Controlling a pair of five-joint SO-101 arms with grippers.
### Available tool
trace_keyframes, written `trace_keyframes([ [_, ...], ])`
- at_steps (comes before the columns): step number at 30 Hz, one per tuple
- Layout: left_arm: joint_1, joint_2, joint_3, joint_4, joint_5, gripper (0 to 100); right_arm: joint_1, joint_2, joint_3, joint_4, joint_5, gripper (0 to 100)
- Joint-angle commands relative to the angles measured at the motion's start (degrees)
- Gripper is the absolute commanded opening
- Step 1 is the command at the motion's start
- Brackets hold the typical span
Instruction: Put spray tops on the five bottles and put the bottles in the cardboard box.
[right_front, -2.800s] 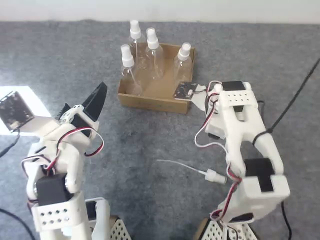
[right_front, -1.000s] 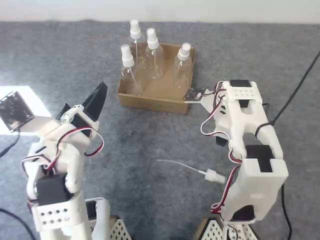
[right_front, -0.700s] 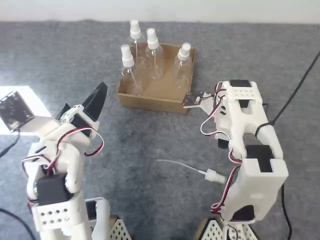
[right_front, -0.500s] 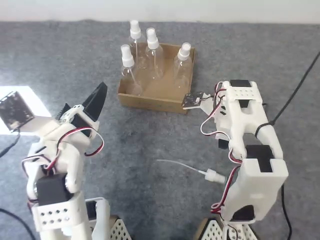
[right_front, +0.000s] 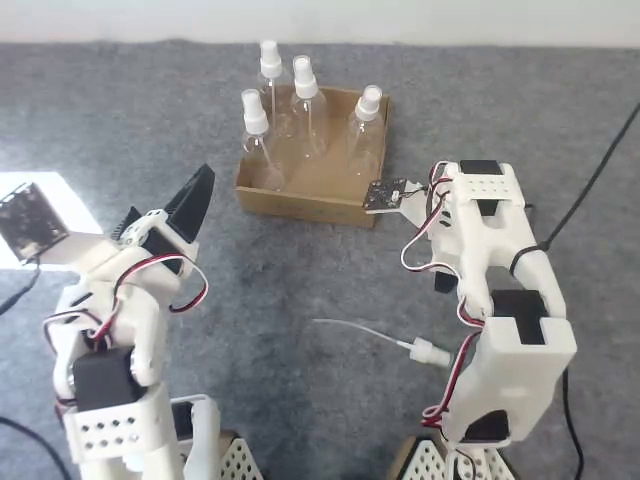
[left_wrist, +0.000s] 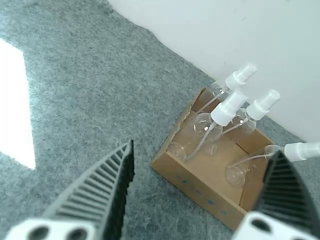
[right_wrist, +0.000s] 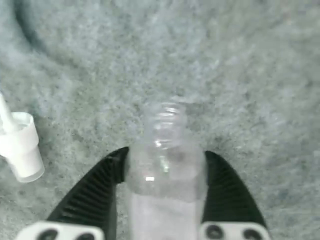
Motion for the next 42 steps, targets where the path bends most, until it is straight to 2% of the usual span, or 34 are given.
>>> trace_keyframes([
  [1,-0.4,-0.7,-0.4,-1.5,0.2,38,0.7,-3.4,-1.4,-0.3,-3.9,1.9],
  [9,-0.4,-0.7,-0.4,-1.5,0.2,38,0.3,-13.7,-1.4,-0.9,-16.7,1.7],
  [18,-0.4,-0.7,-0.4,-1.5,0.2,38,0.3,-23.4,-1.4,-0.5,-36.9,1.7],
  [25,-0.4,-0.7,-0.4,-1.5,0.2,38,0.2,-30.8,-1.1,-0.5,-60.3,1.7],
  [28,-0.4,-0.7,-0.4,-1.5,0.2,38,0.2,-34.8,-1.1,-0.5,-67.6,1.7],
  [34,-0.4,-0.7,-0.4,-1.5,0.2,38,0.3,-40.4,-1.1,-0.8,-76.0,1.6],
  [42,-0.4,-0.7,-0.4,-1.6,0.1,38,0.7,-45.3,0.0,-0.4,-83.3,1.3],
])
